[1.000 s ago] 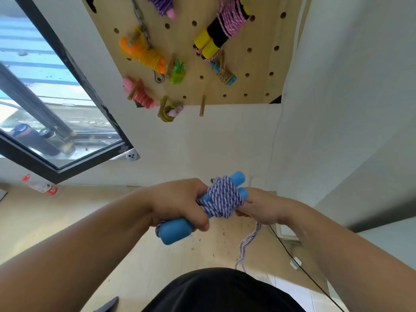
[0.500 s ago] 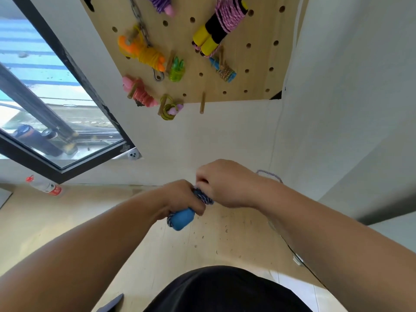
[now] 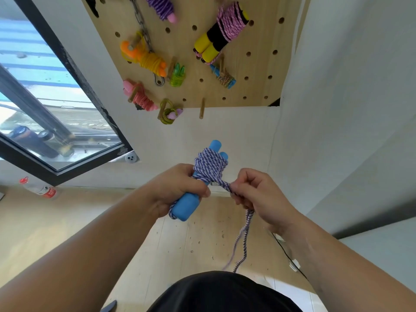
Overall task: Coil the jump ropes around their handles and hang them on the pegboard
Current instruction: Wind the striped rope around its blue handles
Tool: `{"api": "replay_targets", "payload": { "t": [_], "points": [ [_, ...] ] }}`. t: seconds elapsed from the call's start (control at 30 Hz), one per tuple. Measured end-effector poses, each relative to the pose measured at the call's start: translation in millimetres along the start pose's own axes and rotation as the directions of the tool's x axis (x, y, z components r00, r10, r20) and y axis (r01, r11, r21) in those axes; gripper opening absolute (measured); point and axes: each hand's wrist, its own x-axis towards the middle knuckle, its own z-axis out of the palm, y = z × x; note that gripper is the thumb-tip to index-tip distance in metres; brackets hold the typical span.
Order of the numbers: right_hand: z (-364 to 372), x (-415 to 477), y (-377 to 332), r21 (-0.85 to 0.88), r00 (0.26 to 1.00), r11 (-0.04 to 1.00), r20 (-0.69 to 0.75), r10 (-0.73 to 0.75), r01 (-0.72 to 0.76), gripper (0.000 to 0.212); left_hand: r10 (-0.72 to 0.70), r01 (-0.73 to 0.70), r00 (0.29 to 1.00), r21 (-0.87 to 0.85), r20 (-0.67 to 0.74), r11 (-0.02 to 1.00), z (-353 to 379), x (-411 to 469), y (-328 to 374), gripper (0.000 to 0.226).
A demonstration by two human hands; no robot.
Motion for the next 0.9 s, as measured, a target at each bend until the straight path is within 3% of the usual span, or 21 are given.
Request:
{"api": "replay_targets", "payload": {
  "t": [0.07, 0.1, 0.17, 0.2, 0.3, 0.37, 0.43, 0.5, 0.57, 0.67, 0.77, 0.9],
  "points": [
    [2.8, 0.4, -2.0, 0.226, 0.995, 0.97, 0.064, 0.079, -0.091, 0.023, 0.057, -0.048, 0.988, -0.07, 0.143, 0.996, 9.1, -8.3, 4.1, 0.032],
    [4.4, 1.0, -3.6, 0.278, 0.991, 0.957, 0.121, 0.052, -0.084, 0.037, 0.083, -0.057, 0.973, -0.126, 0.216, 0.99, 14.2, -10.5, 3.9, 0.033],
    [6.2, 4.0, -8.9, 0.264, 0.973, 0.964, 0.218, -0.071, 0.012, 0.068, 0.114, -0.022, 0.926, -0.249, 0.359, 0.968, 21.6, -10.6, -0.2, 0.027],
    [6.3, 6.1, -12.4, 0.231, 0.961, 0.972, 0.255, -0.107, 0.047, 0.071, 0.116, 0.011, 0.899, -0.287, 0.423, 0.958, 22.1, -9.5, -3.4, 0.022],
    [6.2, 10.6, -20.0, 0.13, 0.952, 0.99, 0.294, -0.091, 0.054, 0.045, 0.089, 0.071, 0.858, -0.289, 0.506, 0.955, 16.3, -5.2, -11.2, 0.012],
    [9.0, 12.4, -19.4, 0.131, 0.976, 0.991, 0.207, -0.067, 0.04, 0.039, 0.075, 0.028, 0.901, -0.23, 0.427, 0.973, 14.2, -3.6, -9.2, 0.017],
    [12.0, 12.9, -18.2, 0.166, 0.998, 0.986, 0.06, -0.032, 0.022, 0.037, 0.064, -0.036, 0.968, -0.119, 0.243, 0.992, 14.1, -2.9, -4.3, 0.034],
    [12.7, 13.5, -16.8, 0.21, 0.997, 0.978, -0.08, 0.007, 0.01, 0.023, 0.067, -0.068, 0.997, 0.053, 0.031, 0.996, 14.9, -2.5, -1.9, 0.045],
    [13.9, 13.8, -17.2, 0.25, 0.982, 0.968, -0.182, 0.05, -0.003, 0.018, 0.119, -0.102, 0.981, 0.112, -0.155, 0.988, 17.4, -6.4, -5.1, 0.043],
    [19.3, 15.1, -19.1, 0.36, 0.956, 0.933, -0.268, 0.121, -0.017, 0.029, 0.29, -0.289, 0.909, 0.051, -0.299, 0.956, 29.8, -13.7, -21.5, 0.048],
    [27.0, 12.4, -20.0, 0.428, 0.958, 0.903, -0.244, 0.154, -0.036, 0.034, 0.308, -0.38, 0.861, -0.108, -0.405, 0.919, 37.4, -15.0, -27.2, 0.033],
    [30.5, 11.5, -18.0, 0.369, 0.985, 0.929, -0.163, 0.051, 0.013, 0.021, 0.302, -0.431, 0.826, -0.187, -0.476, 0.883, 28.8, -12.5, -20.7, 0.025]
  ]
}}
